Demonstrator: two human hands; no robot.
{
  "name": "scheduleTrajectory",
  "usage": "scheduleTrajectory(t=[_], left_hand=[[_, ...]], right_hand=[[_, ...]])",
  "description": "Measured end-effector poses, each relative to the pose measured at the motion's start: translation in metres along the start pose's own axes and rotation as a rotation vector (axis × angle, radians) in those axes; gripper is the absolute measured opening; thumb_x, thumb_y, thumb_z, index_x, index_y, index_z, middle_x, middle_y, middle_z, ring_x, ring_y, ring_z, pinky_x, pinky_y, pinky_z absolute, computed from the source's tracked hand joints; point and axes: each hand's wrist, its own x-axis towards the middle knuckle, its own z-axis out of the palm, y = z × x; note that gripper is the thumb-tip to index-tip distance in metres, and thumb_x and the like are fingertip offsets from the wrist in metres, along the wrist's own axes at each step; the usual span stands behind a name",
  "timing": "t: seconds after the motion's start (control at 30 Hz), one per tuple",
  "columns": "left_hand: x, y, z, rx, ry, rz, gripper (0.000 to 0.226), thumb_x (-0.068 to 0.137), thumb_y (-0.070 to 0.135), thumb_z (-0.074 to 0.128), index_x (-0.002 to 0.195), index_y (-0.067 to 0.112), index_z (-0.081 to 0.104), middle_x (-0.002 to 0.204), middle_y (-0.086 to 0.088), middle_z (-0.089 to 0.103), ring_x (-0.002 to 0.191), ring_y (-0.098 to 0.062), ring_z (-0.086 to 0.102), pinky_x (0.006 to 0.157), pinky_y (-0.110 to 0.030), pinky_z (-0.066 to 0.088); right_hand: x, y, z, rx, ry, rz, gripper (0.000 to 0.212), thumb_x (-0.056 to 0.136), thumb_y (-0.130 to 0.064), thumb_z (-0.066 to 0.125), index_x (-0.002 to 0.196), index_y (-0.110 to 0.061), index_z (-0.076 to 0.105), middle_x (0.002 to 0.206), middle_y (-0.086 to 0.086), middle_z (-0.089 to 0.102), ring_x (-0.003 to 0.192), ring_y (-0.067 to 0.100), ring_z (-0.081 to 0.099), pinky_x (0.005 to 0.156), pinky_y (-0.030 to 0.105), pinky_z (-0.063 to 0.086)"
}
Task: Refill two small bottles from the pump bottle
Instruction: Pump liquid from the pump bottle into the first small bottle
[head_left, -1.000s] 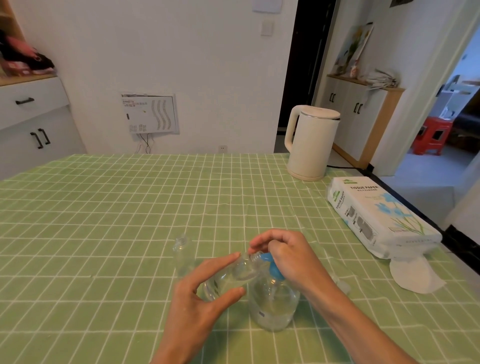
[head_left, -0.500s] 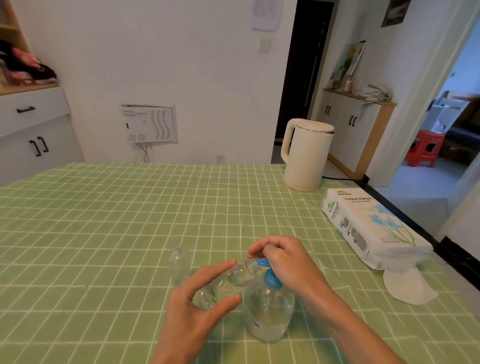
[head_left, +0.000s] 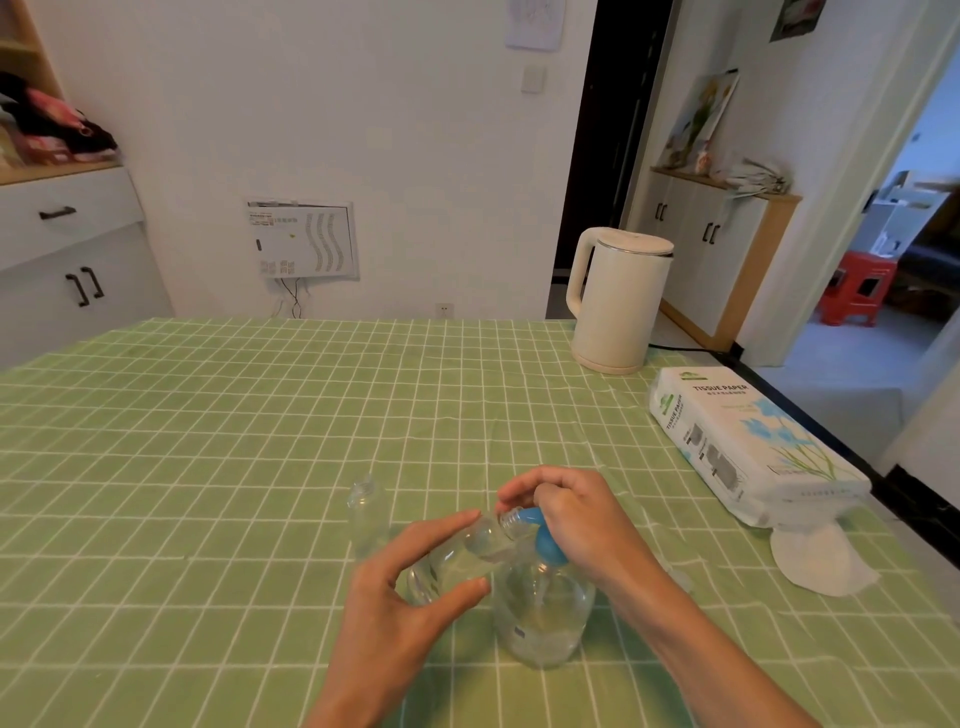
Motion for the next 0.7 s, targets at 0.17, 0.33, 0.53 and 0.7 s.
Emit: scheduleTrajectory(t=[0.17, 0.33, 0.53, 0.7], left_hand=[[0.000, 0.003, -0.003, -0.003, 0.007, -0.008, 0.051, 0.068, 0.037, 0.087, 0.117, 0.049, 0.075, 0.119, 0.019, 0.078, 0.116, -0.002, 0.071, 0.097, -0.006, 0.047], [0.000, -0.001, -0.003, 0.027, -0.004, -0.006, 0.057, 0.070, 0.023, 0.089, 0.118, 0.049, 0.075, 0.120, 0.019, 0.078, 0.119, -0.004, 0.071, 0.099, -0.008, 0.048], [0.001, -0.003, -0.004, 0.051, -0.005, -0.004, 0.056, 0.071, 0.022, 0.090, 0.119, 0.048, 0.075, 0.120, 0.018, 0.078, 0.119, -0.005, 0.071, 0.100, -0.010, 0.048], [0.000, -0.004, -0.004, 0.065, -0.010, -0.013, 0.061, 0.073, 0.014, 0.095, 0.118, 0.049, 0.075, 0.120, 0.019, 0.078, 0.119, -0.004, 0.070, 0.100, -0.010, 0.048]], right_hand=[[-0.002, -0.008, -0.005, -0.028, -0.005, -0.005, 0.041, 0.102, -0.005, 0.046, 0.089, -0.021, 0.081, 0.092, -0.008, 0.082, 0.090, -0.006, 0.073, 0.074, 0.009, 0.047], [-0.002, -0.007, -0.006, -0.030, -0.010, -0.018, 0.042, 0.101, -0.005, 0.046, 0.089, -0.022, 0.082, 0.092, -0.010, 0.082, 0.090, -0.007, 0.073, 0.075, 0.010, 0.048], [0.001, 0.002, 0.000, 0.026, -0.007, -0.032, 0.046, 0.097, 0.006, 0.043, 0.086, -0.015, 0.081, 0.088, -0.003, 0.083, 0.083, -0.003, 0.075, 0.077, 0.016, 0.052], [0.001, 0.003, 0.001, 0.023, -0.017, -0.018, 0.045, 0.097, 0.007, 0.042, 0.087, -0.013, 0.081, 0.089, 0.001, 0.083, 0.084, 0.001, 0.076, 0.080, 0.019, 0.055]])
